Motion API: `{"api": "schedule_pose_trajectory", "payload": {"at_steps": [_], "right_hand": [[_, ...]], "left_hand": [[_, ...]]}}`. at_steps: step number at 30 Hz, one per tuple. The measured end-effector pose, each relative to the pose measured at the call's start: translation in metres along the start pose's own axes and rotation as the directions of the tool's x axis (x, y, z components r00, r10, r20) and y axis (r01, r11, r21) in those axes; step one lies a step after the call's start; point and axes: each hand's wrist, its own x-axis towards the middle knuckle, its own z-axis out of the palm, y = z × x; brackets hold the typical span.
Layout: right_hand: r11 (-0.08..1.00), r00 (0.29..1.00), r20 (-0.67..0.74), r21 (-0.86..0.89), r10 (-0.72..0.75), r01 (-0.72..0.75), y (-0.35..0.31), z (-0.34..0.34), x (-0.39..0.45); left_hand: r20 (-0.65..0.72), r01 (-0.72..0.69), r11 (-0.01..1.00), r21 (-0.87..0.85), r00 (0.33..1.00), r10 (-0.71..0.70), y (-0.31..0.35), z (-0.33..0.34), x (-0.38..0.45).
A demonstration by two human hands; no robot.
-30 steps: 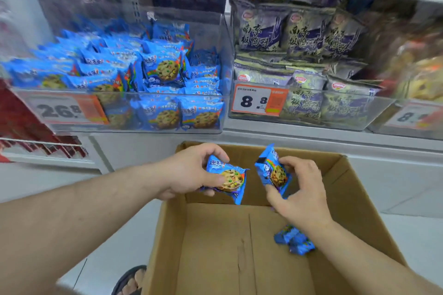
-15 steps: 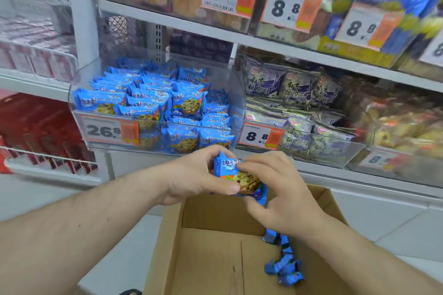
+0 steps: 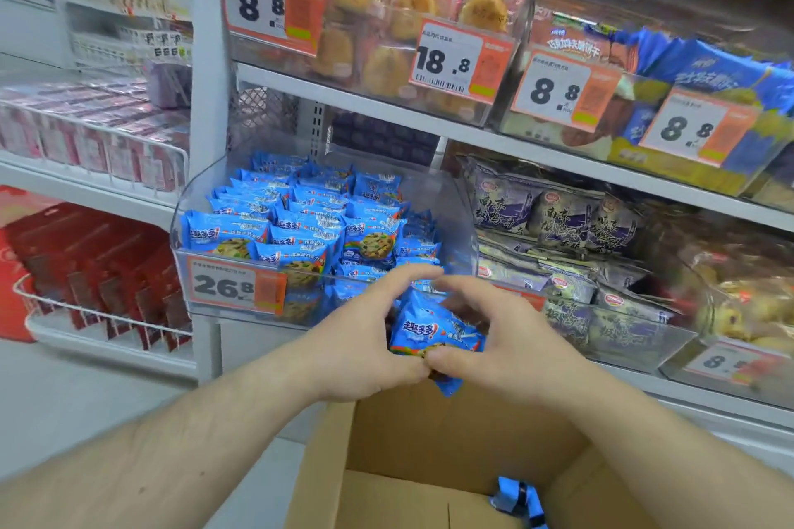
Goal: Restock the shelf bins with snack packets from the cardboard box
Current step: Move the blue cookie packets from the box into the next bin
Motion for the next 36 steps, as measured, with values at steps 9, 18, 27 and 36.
{"api": "schedule_pose_trajectory", "payload": {"at_steps": [9,18,27,36], "right_hand": [[0.987,0.985,-0.174,-0.159,-0.014,-0.014,-0.024,-0.015,0.070],[0.924,0.999,0.009,-0.381,0.049,-0.042,-0.018,0.020,0.131],[0.917,0.996,-0.079,-0.398,-0.029,-0.005,-0.009,0.043,0.139],[0.856,0.996,-0.068,-0.517,-0.060,0.016,-0.010,0.033,0.134]], "left_hand": [[-0.594,0.051,0.909,0.414,0.771,0.228,-0.011,-0.041,0.014],[-0.636,0.453,0.632,0.628,0.767,0.083,-0.034,-0.062,0.011],[-0.615,0.431,0.631,0.645,0.783,0.095,-0.037,-0.059,0.013],[-0.546,0.360,0.541,0.760,0.805,0.233,-0.033,-0.048,0.017]]}}
